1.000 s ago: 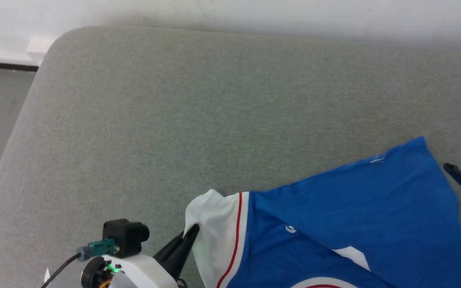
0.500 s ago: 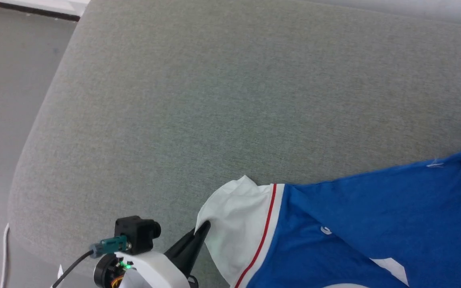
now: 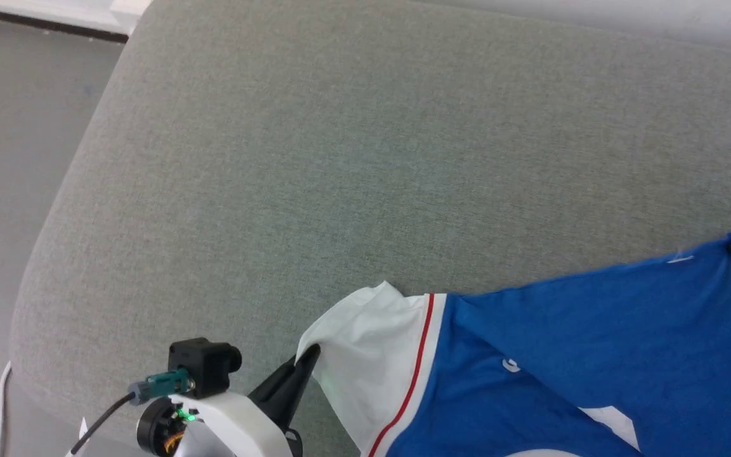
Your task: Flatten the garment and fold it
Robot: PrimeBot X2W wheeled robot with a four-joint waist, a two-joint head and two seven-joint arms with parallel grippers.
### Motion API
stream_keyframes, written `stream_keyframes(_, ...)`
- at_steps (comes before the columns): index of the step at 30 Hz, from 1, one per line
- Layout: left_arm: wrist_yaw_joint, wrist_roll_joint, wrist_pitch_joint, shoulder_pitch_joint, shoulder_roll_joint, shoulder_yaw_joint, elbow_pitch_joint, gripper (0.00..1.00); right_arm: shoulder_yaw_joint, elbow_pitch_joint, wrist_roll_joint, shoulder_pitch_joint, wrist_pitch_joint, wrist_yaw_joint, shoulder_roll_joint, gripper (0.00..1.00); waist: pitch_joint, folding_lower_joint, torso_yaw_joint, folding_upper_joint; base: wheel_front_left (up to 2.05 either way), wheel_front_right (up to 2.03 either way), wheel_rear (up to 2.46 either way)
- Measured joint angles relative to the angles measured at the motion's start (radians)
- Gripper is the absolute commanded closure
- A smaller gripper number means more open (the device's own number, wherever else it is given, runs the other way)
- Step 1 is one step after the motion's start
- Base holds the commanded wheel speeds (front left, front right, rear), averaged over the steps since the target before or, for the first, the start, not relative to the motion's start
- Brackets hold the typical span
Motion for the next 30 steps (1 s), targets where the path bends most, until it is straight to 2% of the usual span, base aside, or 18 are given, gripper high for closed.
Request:
stream_keyframes(6,-0.007,0.001,-0.015,-0.023,0.024,0.033,-0.02,1.0,-0.027,-0.014,0.013,-0.022,-0.128,0.0,0.012,1.0,-0.062,0.0001,-0.039,0.0,0.0,0.0,0.0)
stream_keyframes(13,-0.007,0.025,-0.062,-0.086,0.064,0.103,-0.08,1.0,-0.079,-0.12,0.034,-0.051,-0.228,0.0,-0.025,1.0,-0.14,-0.0001,-0.108,0.0,0.0,0.0,0.0)
stream_keyframes(21,-0.007,0.071,-0.129,-0.207,0.089,0.187,-0.171,1.0,-0.155,-0.298,0.035,-0.081,-0.276,0.0,-0.061,1.0,-0.212,-0.0002,-0.205,0.0,0.0,0.0,0.0)
stream_keyframes(30,-0.009,0.089,-0.205,-0.456,0.12,0.314,-0.246,1.0,-0.216,-0.47,0.036,-0.146,-0.296,0.0,-0.071,1.0,-0.269,-0.0002,-0.306,0.0,0.0,0.0,0.0)
